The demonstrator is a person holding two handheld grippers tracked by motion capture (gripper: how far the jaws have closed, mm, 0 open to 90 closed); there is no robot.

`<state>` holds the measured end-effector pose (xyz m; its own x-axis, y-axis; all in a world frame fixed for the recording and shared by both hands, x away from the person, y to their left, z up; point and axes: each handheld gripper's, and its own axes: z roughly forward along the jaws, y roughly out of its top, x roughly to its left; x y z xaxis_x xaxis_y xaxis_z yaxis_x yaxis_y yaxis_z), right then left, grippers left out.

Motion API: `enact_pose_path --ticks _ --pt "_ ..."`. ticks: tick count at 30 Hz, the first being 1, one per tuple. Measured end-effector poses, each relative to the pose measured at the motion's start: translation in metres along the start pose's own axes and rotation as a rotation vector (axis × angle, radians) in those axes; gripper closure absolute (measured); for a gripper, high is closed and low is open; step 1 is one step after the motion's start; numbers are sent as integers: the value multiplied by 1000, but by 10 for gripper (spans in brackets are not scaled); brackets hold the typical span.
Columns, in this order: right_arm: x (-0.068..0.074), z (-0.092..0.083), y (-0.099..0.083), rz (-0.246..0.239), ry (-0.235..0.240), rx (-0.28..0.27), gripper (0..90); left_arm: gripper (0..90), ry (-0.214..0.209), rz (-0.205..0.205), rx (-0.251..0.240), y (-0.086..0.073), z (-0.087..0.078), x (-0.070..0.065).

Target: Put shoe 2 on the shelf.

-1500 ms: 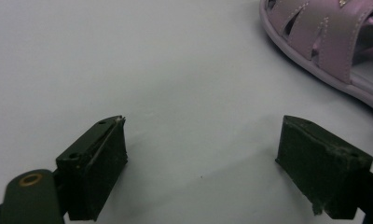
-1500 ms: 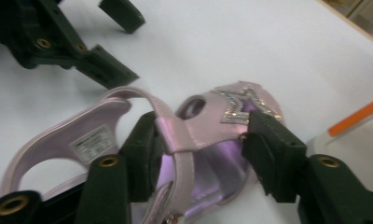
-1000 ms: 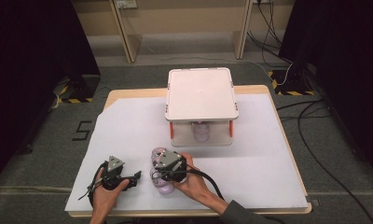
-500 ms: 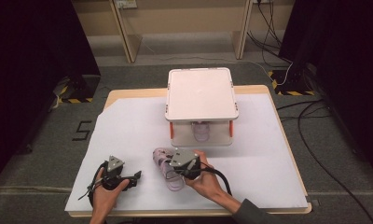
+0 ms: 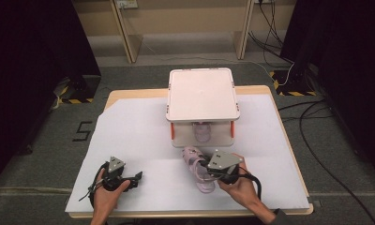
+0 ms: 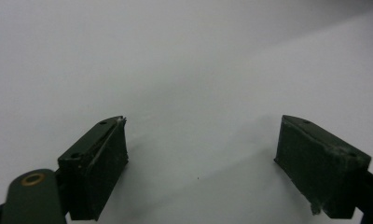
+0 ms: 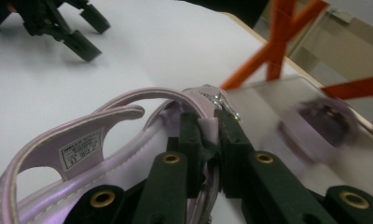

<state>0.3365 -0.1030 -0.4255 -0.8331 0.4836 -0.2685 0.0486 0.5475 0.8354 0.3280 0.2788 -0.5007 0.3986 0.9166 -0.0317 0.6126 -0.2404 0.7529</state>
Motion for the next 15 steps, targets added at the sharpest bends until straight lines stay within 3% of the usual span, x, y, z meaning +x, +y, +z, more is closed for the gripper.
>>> enact_pose_path --ticks 7,15 --pt "-23 -32 -21 48 -92 6 827 158 -2 5 -1 0 1 -1" --pt "-33 -35 -28 47 -167 38 826 158 -5 4 -2 0 1 -2"
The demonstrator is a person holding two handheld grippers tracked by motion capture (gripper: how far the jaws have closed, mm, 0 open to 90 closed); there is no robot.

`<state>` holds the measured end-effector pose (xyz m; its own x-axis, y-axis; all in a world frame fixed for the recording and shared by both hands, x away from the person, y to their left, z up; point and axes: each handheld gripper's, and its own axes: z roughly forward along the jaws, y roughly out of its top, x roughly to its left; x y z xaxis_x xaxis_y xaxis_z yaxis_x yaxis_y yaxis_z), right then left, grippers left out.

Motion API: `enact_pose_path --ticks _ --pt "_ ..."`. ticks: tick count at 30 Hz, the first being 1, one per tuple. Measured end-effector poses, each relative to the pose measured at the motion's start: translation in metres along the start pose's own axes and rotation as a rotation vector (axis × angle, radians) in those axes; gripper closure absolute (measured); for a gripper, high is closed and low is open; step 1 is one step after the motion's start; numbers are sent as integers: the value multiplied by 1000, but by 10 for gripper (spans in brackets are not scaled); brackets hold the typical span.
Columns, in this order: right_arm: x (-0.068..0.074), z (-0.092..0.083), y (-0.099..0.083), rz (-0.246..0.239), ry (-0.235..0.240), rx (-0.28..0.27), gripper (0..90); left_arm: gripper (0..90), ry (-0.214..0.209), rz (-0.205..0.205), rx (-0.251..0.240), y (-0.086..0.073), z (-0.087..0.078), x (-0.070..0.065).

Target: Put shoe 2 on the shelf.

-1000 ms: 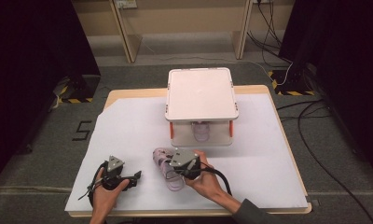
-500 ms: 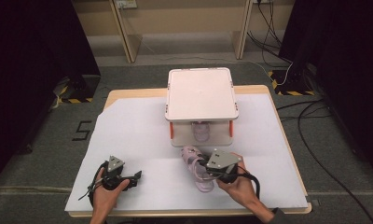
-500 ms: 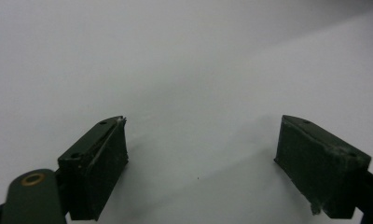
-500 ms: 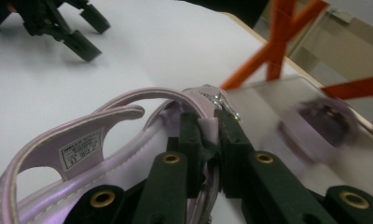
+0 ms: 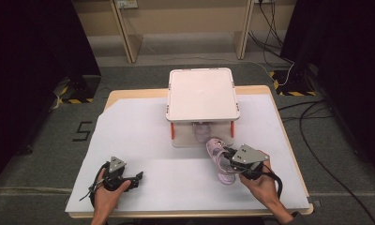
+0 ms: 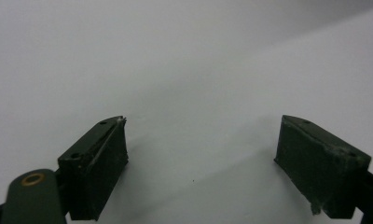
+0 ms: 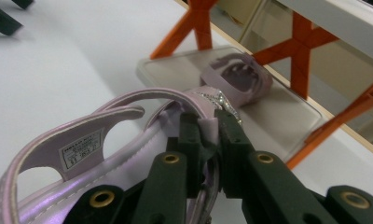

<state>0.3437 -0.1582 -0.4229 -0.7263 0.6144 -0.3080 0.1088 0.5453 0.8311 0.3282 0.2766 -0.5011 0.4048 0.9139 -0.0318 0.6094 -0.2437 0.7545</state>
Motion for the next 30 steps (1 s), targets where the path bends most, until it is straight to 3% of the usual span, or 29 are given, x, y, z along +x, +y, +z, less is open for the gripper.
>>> enact_pose_path --ticks 2,9,10,18,30 --pt "-6 4 -3 5 -35 19 826 158 0 2 3 0 0 0" --pt "-10 13 -3 -19 -92 37 827 158 -2 8 5 0 0 0" --pt "-13 19 -3 -44 -110 47 827 158 -3 10 5 0 0 -1" --pt "-22 44 -7 -80 -179 74 828 158 -3 9 6 0 0 -1" --pt "-38 82 -10 -121 -246 112 827 156 -5 12 8 0 0 0"
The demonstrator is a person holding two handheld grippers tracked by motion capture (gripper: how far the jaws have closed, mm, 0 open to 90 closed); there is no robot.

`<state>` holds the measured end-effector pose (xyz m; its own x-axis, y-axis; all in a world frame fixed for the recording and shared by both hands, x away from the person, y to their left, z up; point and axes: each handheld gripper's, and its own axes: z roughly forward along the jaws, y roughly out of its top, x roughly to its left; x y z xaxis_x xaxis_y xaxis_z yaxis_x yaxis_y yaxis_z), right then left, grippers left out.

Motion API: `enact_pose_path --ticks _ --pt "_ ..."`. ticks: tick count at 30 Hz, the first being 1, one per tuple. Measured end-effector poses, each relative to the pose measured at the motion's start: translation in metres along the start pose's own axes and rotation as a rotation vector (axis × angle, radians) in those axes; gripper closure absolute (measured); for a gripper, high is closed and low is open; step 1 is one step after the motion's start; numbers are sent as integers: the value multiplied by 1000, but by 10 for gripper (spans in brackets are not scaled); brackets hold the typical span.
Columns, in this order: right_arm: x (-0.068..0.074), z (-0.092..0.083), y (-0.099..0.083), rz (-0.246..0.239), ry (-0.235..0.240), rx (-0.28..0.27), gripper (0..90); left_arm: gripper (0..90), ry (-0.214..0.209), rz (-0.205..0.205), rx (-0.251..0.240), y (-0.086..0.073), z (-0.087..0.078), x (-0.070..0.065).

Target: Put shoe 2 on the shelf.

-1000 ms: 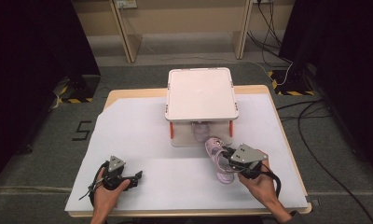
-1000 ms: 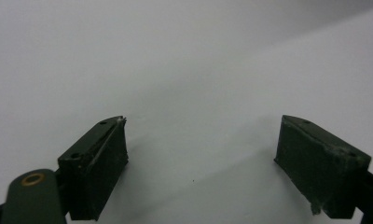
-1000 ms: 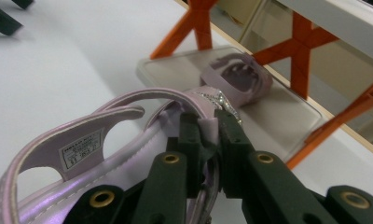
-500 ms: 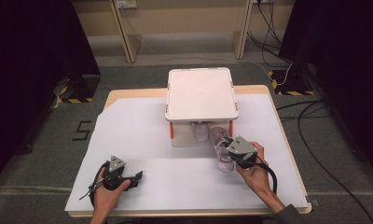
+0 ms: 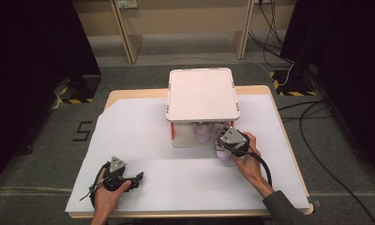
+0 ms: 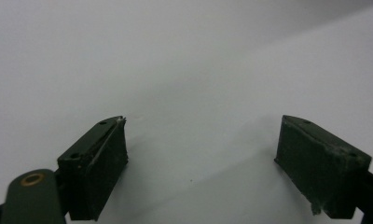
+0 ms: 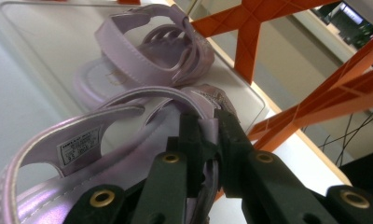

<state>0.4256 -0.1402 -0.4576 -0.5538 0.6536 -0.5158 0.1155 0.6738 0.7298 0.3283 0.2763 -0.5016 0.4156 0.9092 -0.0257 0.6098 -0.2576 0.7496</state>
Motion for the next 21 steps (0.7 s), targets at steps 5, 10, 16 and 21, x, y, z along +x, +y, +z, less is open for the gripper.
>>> enact_pose_path --ticks 5,10,16,21 --pt "1 8 3 -18 -21 -2 827 156 1 -4 -2 0 0 0" --pt "1 17 5 -37 -41 -4 825 156 0 -5 0 0 0 0" --pt "5 26 6 -37 -50 5 761 156 -2 -3 -2 0 0 0" --pt "-1 22 8 17 -49 21 601 156 -4 -1 -2 0 0 -1"
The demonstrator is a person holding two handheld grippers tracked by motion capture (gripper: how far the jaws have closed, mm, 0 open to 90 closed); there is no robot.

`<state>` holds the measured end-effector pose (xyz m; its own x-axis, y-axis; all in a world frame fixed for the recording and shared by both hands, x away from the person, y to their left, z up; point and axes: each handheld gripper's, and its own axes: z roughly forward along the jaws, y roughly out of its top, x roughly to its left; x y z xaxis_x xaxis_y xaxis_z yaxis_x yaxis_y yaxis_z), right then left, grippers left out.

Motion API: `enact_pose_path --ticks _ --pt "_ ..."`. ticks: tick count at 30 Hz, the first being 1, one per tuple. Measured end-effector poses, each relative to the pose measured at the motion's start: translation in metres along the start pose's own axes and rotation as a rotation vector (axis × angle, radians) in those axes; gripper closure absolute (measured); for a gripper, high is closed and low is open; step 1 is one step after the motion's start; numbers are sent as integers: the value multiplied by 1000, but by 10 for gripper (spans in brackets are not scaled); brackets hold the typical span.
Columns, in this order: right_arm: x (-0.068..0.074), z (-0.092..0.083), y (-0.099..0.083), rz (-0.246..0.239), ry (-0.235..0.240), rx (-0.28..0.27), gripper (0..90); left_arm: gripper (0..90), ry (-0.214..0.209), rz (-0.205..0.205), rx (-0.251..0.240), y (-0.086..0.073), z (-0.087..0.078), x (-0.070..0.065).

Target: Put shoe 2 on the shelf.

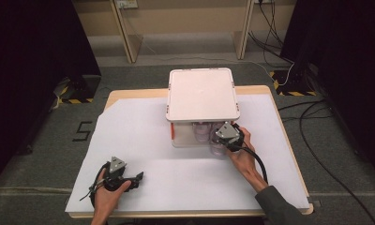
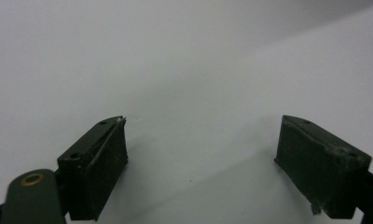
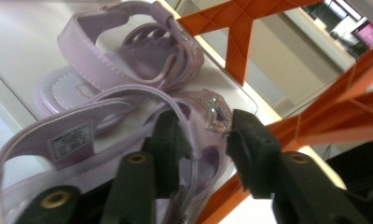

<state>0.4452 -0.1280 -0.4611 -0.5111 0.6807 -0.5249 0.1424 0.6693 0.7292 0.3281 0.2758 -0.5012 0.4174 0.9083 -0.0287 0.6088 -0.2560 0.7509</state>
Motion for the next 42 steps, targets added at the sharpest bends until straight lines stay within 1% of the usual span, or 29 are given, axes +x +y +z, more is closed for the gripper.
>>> enact_pose_path --ticks 1,2,4,6,8,9,11,12,15,16,18,19,21,26,27,31,33,34,35,36,37,39,40,42 --pt "-2 -3 0 15 -2 8 554 156 0 1 0 0 0 0" --pt "-4 -4 0 36 9 9 528 156 1 1 0 0 0 0" --pt "-7 -11 0 109 50 -11 509 156 0 0 -1 0 0 0" --pt "-9 -18 1 137 87 -32 481 156 0 0 0 0 0 -1" --pt "-10 -28 1 184 117 -48 442 156 1 3 2 0 0 -1" --pt "-10 -32 1 215 135 -56 427 156 0 2 1 0 0 -1" --pt "-8 -40 -1 260 166 -68 404 156 -1 4 0 0 0 -1" --pt "-6 -42 -2 267 177 -67 396 156 0 3 0 0 0 -1" --pt "1 -53 -6 279 183 -65 375 156 -2 3 -1 0 0 -1" --pt "5 -57 -8 288 188 -50 373 156 -1 3 -1 0 0 -1" --pt "11 -60 -13 294 176 -22 363 156 0 3 -1 0 0 -1" --pt "14 -61 -16 288 174 -3 358 156 0 4 0 0 0 -1" --pt "17 -60 -20 301 173 13 349 156 -2 4 0 0 0 -1" --pt "25 -54 -27 338 193 52 313 156 -1 3 2 0 0 -1" --pt "27 -53 -28 331 200 64 309 156 0 3 2 0 0 -1" --pt "35 -44 -31 299 192 106 280 156 -3 4 3 0 0 -1" --pt "36 -40 -32 265 169 120 298 157 -1 4 3 0 0 -1" --pt "35 -40 -33 264 171 114 292 156 0 2 1 0 0 -1" --pt "34 -40 -33 282 180 116 326 156 -1 1 1 0 0 -1" --pt "33 -41 -34 284 190 113 371 156 -2 -1 0 0 0 -1" --pt "32 -43 -34 275 191 109 391 156 -2 1 1 0 0 0" --pt "28 -47 -35 257 171 111 423 156 -1 2 2 0 0 0" --pt "25 -47 -37 267 174 107 458 156 -1 2 2 0 0 -1" --pt "19 -46 -41 293 182 111 466 154 -1 4 2 0 1 -1"
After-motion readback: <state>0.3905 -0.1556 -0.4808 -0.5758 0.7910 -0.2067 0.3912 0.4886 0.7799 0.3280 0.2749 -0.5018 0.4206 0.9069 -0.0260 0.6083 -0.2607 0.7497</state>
